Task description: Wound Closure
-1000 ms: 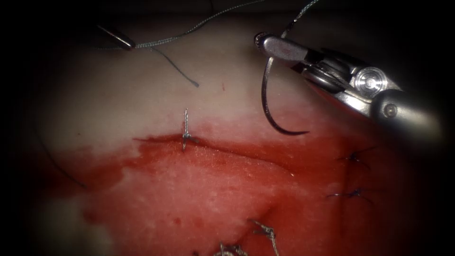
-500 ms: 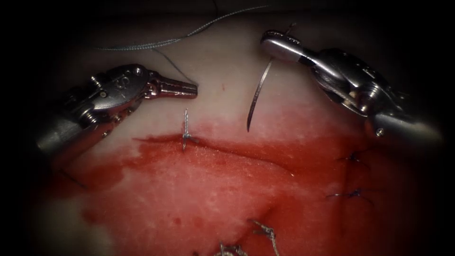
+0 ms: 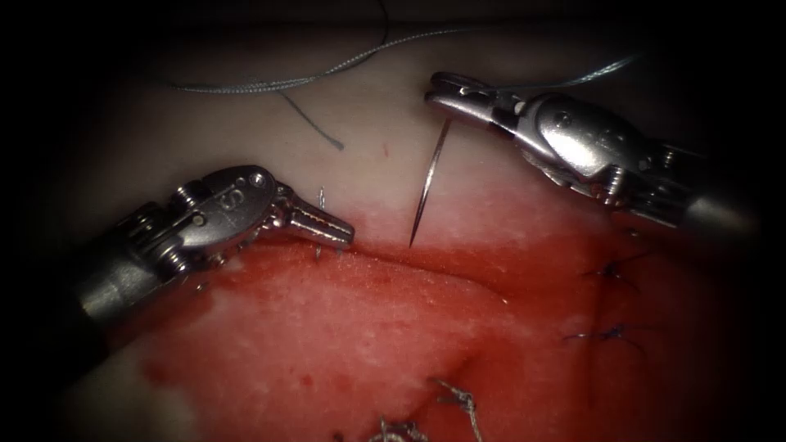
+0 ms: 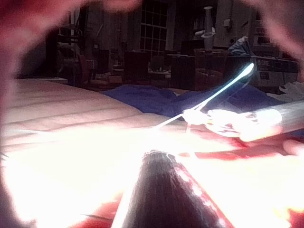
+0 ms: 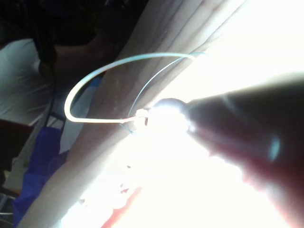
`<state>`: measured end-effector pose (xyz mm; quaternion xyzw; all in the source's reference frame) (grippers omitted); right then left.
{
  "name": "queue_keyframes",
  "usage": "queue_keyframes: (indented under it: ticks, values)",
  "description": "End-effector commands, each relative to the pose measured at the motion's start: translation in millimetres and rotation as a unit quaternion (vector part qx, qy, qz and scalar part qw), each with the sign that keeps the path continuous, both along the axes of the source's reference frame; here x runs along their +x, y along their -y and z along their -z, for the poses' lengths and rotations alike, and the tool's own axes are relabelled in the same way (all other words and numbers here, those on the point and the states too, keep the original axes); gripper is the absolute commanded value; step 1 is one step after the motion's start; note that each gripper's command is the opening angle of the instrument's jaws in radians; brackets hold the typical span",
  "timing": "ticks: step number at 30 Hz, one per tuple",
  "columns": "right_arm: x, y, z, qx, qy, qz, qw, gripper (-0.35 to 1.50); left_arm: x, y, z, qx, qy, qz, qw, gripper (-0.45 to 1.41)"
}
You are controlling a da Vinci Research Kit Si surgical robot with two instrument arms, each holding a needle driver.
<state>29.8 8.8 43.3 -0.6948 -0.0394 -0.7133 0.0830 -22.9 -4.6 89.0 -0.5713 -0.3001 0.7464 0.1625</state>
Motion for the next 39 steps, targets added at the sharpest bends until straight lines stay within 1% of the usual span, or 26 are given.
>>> queue_keyframes:
  ticks: [1, 2, 6, 8, 9, 17, 23, 26, 28, 33, 34, 38, 39]
  values:
    - [1.0, -1.1, 0.7, -0.023, -0.008, 0.003, 1.0, -0.35, -0.4, -1.1, 0.9, -0.015, 0.005, -0.003, 1.0, -0.45]
    - [1.1, -1.1, 0.8, -0.035, -0.011, 0.006, 0.999, -0.35, -0.7, -0.8, 1.0, -0.021, 0.009, -0.007, 1.0, -0.45]
    - [1.6, -1.1, 0.9, -0.1, -0.015, 0.022, 0.995, -0.35, -1.9, 0.5, 0.9, -0.048, 0.007, -0.004, 0.999, -0.45]
    - [1.8, -1.2, 0.9, -0.113, -0.022, 0.022, 0.993, -0.35, -2.0, 0.8, 0.7, -0.051, 0.004, -0.003, 0.999, -0.45]
    - [1.9, -1.2, 0.8, -0.119, -0.024, 0.025, 0.992, -0.35, -2.0, 0.9, 0.5, -0.054, -0.004, -0.003, 0.998, -0.45]
    - [1.9, -1.5, 0.7, -0.128, -0.013, 0.014, 0.992, -0.35, -1.7, 1.5, -1.2, -0.075, -0.054, -0.01, 0.996, -0.45]
    - [2.3, -1.3, 1.4, -0.125, -0.005, 0.004, 0.992, -0.35, -1.3, 2.3, -2.6, -0.098, -0.112, -0.018, 0.989, -0.45]
    - [2.3, -1.2, 1.7, -0.122, 0.0, -0.002, 0.992, -0.35, -1.2, 2.6, -2.7, -0.106, -0.136, -0.014, 0.985, -0.45]
    - [2.4, -1.3, 2.0, -0.121, -0.001, -0.004, 0.993, -0.35, -1.2, 2.7, -2.5, -0.124, -0.143, -0.019, 0.982, -0.45]
    - [2.4, -1.1, 2.2, -0.141, 0.022, 0.0, 0.99, -0.35, -1.5, 3.4, -2.0, -0.131, -0.162, -0.026, 0.978, -0.45]
    - [2.4, -1.1, 2.3, -0.143, 0.025, 0.0, 0.989, -0.35, -1.6, 3.5, -2.0, -0.136, -0.158, -0.033, 0.978, -0.45]
    - [2.7, -0.7, 2.3, -0.17, 0.036, -0.002, 0.985, -0.35, -1.6, 3.9, -2.3, -0.147, -0.119, -0.093, 0.978, -0.45]
    - [2.8, -0.6, 2.3, -0.175, 0.042, 0.002, 0.984, -0.35, -1.5, 4.0, -2.4, -0.15, -0.113, -0.101, 0.977, -0.45]
